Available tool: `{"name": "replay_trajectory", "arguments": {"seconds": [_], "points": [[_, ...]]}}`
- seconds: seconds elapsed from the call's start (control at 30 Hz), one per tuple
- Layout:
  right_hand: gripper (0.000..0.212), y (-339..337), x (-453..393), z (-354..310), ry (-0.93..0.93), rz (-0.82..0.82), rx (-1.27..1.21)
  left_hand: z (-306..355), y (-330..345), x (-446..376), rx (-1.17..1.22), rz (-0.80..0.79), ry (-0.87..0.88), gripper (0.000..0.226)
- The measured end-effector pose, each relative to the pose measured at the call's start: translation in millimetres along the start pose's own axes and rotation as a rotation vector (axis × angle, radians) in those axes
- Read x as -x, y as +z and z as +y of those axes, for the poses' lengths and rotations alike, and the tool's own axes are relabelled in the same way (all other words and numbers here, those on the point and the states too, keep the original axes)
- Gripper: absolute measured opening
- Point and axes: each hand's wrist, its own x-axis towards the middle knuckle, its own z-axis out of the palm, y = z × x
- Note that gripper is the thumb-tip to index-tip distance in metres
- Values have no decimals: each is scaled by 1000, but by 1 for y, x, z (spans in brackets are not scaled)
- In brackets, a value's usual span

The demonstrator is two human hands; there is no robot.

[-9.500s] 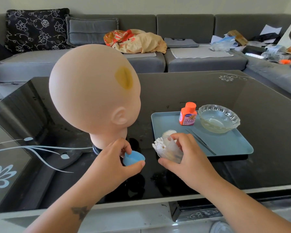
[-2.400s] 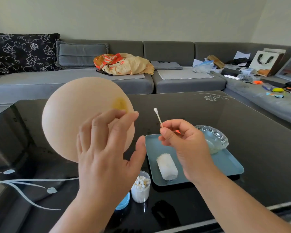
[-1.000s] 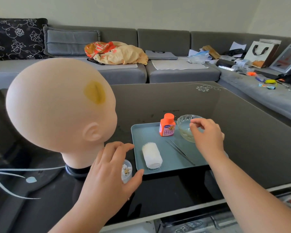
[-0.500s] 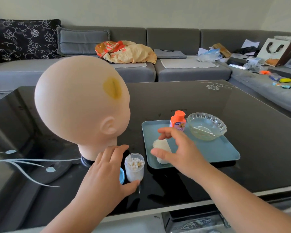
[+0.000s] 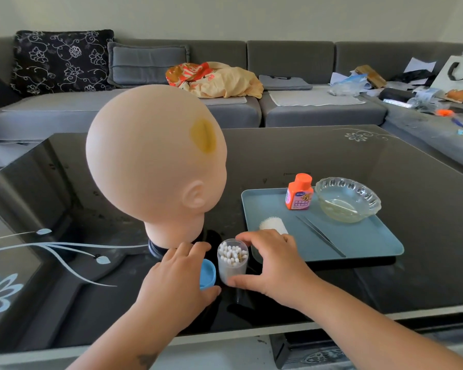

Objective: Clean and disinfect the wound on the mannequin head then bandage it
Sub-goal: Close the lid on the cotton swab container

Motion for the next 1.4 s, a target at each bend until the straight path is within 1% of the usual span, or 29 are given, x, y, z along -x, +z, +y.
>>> {"name": "replay_trajectory", "arguments": {"seconds": [0.13, 0.27, 0.4, 0.5, 0.6, 0.7, 0.77, 0.83, 0.93, 1.1, 1.23, 1.33, 1.4], "points": [[58, 3, -1, -1, -4, 3, 35, 0, 1, -1, -6, -18, -12, 71], [52, 2, 1, -3, -5, 30, -24, -1, 1, -3, 13, -18, -22, 67], [51, -5, 2, -4, 42, 70, -113, 1, 0, -3, 43, 35, -13, 60], [50, -16, 1, -5, 102, 87, -182, 6, -5, -3, 84, 98, 0, 50], [50, -26, -2, -2, 128, 118, -243, 14, -10, -4, 173, 137, -1, 40], [47, -34, -5, 5, 162, 153, -293, 24, -14, -6, 339, 195, 4, 35], [42, -38, -5, 10, 174, 188, -383, 32, -17, -8, 446, 250, 19, 32], [40, -42, -5, 13, 186, 218, -462, 40, -18, -10, 518, 312, 55, 31], [42, -44, -4, 17, 205, 237, -515, 52, -20, -12, 606, 367, 93, 32], [40, -44, -1, 19, 202, 240, -566, 64, -26, -17, 703, 434, 111, 26], [39, -49, 1, 19, 191, 240, -610, 72, -26, -20, 811, 427, 112, 24], [38, -51, 1, 20, 196, 249, -621, 77, -24, -24, 808, 437, 107, 21], [38, -52, 2, 21, 189, 253, -615, 78, -24, -26, 787, 429, 71, 24]]}}
